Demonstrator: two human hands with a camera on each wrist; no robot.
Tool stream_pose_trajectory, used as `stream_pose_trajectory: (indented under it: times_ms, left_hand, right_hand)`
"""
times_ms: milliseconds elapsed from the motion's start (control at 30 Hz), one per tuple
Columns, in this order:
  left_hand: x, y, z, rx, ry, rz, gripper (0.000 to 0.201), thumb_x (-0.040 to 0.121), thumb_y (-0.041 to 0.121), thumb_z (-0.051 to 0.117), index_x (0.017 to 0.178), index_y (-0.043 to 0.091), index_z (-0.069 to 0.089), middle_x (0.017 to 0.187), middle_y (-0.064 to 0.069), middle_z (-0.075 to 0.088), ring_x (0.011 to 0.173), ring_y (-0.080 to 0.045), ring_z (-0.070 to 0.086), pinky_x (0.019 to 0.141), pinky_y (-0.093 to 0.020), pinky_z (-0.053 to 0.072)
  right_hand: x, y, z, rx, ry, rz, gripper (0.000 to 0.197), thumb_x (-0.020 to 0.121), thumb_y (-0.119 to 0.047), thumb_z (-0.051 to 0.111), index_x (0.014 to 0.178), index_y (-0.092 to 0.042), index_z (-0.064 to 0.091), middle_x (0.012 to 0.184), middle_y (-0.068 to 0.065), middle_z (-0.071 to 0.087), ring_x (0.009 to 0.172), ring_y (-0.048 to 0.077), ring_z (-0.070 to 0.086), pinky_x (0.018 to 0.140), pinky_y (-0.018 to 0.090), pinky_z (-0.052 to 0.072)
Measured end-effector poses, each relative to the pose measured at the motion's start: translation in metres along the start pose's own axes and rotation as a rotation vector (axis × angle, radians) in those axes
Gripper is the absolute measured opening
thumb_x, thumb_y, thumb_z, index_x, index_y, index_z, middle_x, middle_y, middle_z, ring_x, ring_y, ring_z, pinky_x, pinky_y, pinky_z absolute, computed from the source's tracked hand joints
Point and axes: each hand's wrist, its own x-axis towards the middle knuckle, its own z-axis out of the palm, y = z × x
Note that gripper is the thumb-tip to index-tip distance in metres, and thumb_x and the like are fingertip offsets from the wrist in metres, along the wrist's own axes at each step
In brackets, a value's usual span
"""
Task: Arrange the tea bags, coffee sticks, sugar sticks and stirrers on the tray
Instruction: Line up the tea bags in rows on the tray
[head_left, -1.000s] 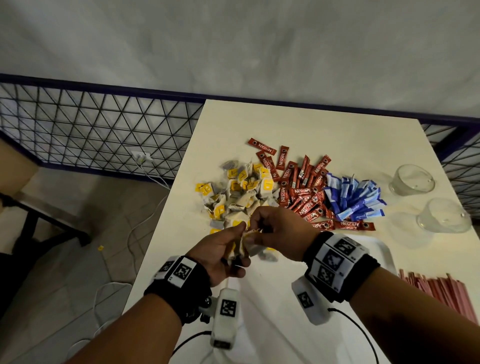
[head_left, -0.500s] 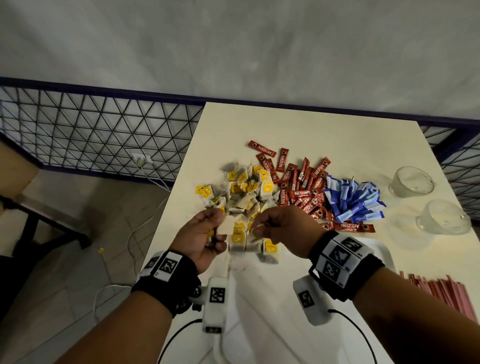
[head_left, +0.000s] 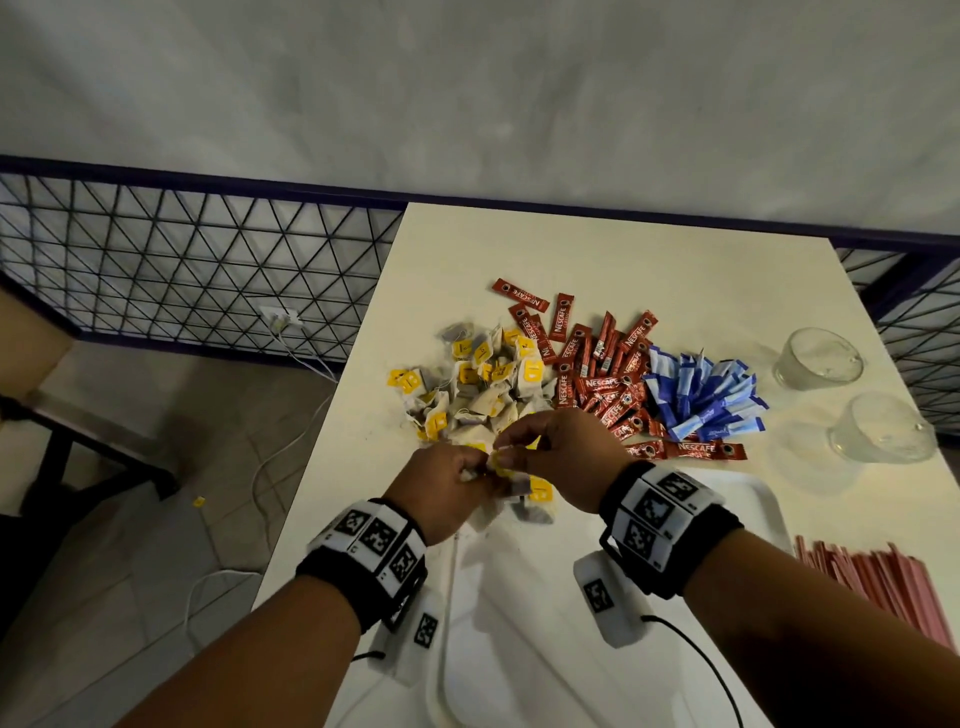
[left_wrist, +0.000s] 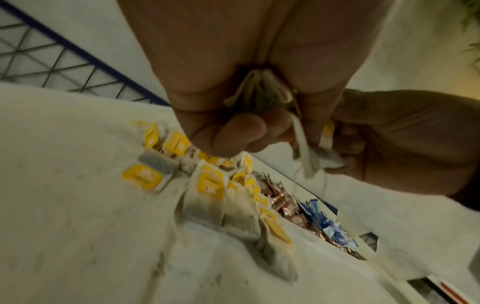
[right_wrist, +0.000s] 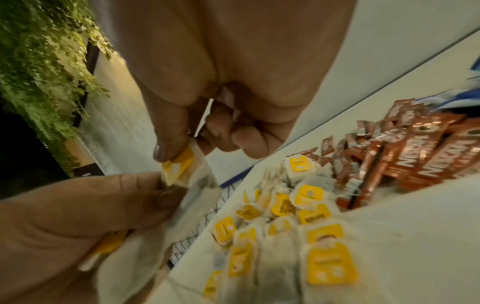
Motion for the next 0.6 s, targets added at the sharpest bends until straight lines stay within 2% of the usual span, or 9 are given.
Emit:
stream_pose_trajectory:
  times_ms: [67, 100, 133, 200, 267, 367, 500, 600]
  left_hand:
    - [0.002, -0.006, 0.008, -0.029, -0.056, -0.09, 0.024, 0.077, 0.046, 0.075, 0.079, 0.022, 0.073, 0.053, 0.012, 0.054, 0.048, 0.003, 0.049, 0.048, -0.013, 0.035]
    - [0.003, -0.009, 0.013, -0.002, -0.078, -0.132, 0.021, 0.081, 0.041, 0.073, 0.086, 0.02, 0.074, 0.053, 0.013, 0.055, 0.05, 0.003, 0.051, 0.048, -0.014, 0.035]
    - [0.006, -0.012, 0.017, 0.05, -0.098, -0.149, 0.019, 0.084, 0.036, 0.07, 0.09, 0.018, 0.074, 0.059, 0.011, 0.058, 0.059, -0.002, 0.057, 0.052, -0.016, 0.037]
    - [0.011, -0.016, 0.026, 0.151, -0.113, -0.18, 0.018, 0.087, 0.032, 0.065, 0.093, 0.017, 0.074, 0.082, -0.003, 0.068, 0.084, -0.02, 0.064, 0.063, -0.021, 0.038]
    - [0.015, -0.016, 0.032, 0.184, -0.108, -0.21, 0.02, 0.088, 0.033, 0.064, 0.092, 0.017, 0.074, 0.094, -0.01, 0.07, 0.093, -0.026, 0.063, 0.067, -0.022, 0.039]
    - [0.02, -0.017, 0.039, 0.227, -0.103, -0.232, 0.02, 0.088, 0.033, 0.064, 0.088, 0.016, 0.074, 0.095, -0.01, 0.071, 0.094, -0.027, 0.063, 0.071, -0.025, 0.044]
    - [0.024, -0.016, 0.044, 0.344, -0.085, -0.231, 0.024, 0.089, 0.035, 0.062, 0.089, 0.014, 0.073, 0.096, -0.012, 0.07, 0.095, -0.029, 0.063, 0.071, -0.027, 0.045]
    - [0.025, -0.013, 0.046, 0.421, -0.05, -0.23, 0.025, 0.09, 0.036, 0.058, 0.093, 0.016, 0.072, 0.1, -0.01, 0.07, 0.098, -0.03, 0.063, 0.078, -0.032, 0.051]
  right_hand:
    - [0.0, 0.013, 0.002, -0.131, -0.018, 0.032, 0.014, 0.085, -0.032, 0.069, 0.095, -0.025, 0.072, 0.084, -0.015, 0.064, 0.066, -0.011, 0.052, 0.057, 0.005, 0.034]
    - [0.0, 0.021, 0.004, -0.179, -0.029, 0.052, 0.015, 0.086, -0.032, 0.067, 0.098, -0.024, 0.072, 0.086, -0.013, 0.064, 0.069, -0.007, 0.052, 0.058, 0.004, 0.033]
    - [-0.001, 0.028, 0.006, -0.208, -0.037, 0.069, 0.015, 0.087, -0.03, 0.066, 0.099, -0.023, 0.072, 0.086, -0.012, 0.063, 0.073, -0.004, 0.051, 0.059, 0.003, 0.031]
    - [-0.002, 0.043, 0.009, -0.234, -0.024, 0.106, 0.014, 0.087, -0.024, 0.065, 0.099, -0.021, 0.071, 0.082, -0.014, 0.058, 0.08, 0.002, 0.051, 0.061, 0.001, 0.029]
    - [-0.004, 0.053, 0.011, -0.241, 0.0, 0.148, 0.012, 0.087, -0.02, 0.064, 0.097, -0.021, 0.07, 0.081, -0.014, 0.057, 0.08, 0.005, 0.053, 0.062, 0.002, 0.031]
    - [-0.01, 0.064, 0.012, -0.287, -0.003, 0.15, 0.012, 0.085, -0.022, 0.064, 0.096, -0.023, 0.069, 0.086, -0.011, 0.061, 0.083, 0.01, 0.058, 0.07, 0.016, 0.04]
    - [-0.018, 0.071, 0.016, -0.348, -0.03, 0.103, 0.017, 0.085, -0.026, 0.064, 0.101, -0.026, 0.069, 0.094, -0.009, 0.061, 0.088, 0.012, 0.056, 0.079, 0.023, 0.043]
    - [-0.019, 0.072, 0.021, -0.367, -0.036, 0.11, 0.02, 0.086, -0.026, 0.062, 0.105, -0.028, 0.068, 0.099, -0.006, 0.061, 0.092, 0.016, 0.057, 0.084, 0.029, 0.047]
